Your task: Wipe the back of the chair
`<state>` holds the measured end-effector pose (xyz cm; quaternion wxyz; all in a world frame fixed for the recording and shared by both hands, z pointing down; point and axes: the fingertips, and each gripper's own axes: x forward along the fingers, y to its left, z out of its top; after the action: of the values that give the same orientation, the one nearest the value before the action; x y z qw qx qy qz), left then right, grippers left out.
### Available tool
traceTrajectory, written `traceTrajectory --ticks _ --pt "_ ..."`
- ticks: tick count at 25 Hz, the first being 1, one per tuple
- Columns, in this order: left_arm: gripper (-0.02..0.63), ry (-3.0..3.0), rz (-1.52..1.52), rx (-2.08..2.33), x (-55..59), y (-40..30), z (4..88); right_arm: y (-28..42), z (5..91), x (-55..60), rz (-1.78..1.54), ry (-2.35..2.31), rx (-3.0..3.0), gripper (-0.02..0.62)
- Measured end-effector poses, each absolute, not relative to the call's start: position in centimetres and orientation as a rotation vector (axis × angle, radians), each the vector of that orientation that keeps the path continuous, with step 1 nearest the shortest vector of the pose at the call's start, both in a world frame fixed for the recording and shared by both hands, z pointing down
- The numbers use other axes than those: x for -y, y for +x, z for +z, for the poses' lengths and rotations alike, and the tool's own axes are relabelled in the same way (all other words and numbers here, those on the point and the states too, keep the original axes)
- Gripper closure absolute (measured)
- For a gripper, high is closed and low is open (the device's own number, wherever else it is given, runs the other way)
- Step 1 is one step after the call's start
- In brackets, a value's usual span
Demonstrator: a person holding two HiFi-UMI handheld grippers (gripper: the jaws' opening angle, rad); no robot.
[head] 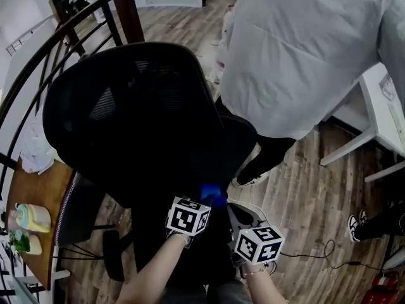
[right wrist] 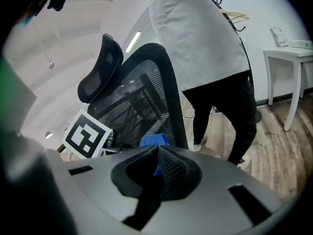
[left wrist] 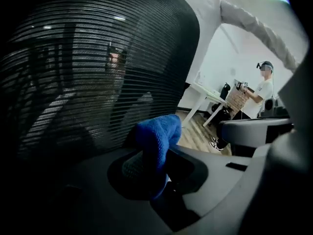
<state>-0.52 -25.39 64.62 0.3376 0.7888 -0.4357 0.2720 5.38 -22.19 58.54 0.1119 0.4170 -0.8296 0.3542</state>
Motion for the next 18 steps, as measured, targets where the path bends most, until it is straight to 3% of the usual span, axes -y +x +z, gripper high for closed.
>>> traceTrajectory --ticks 18 --pt "0.531 1.893 0.627 1.341 22.4 -13.2 65.5 -6.3 58.7 20.7 0.956 0.932 2.546 0.568"
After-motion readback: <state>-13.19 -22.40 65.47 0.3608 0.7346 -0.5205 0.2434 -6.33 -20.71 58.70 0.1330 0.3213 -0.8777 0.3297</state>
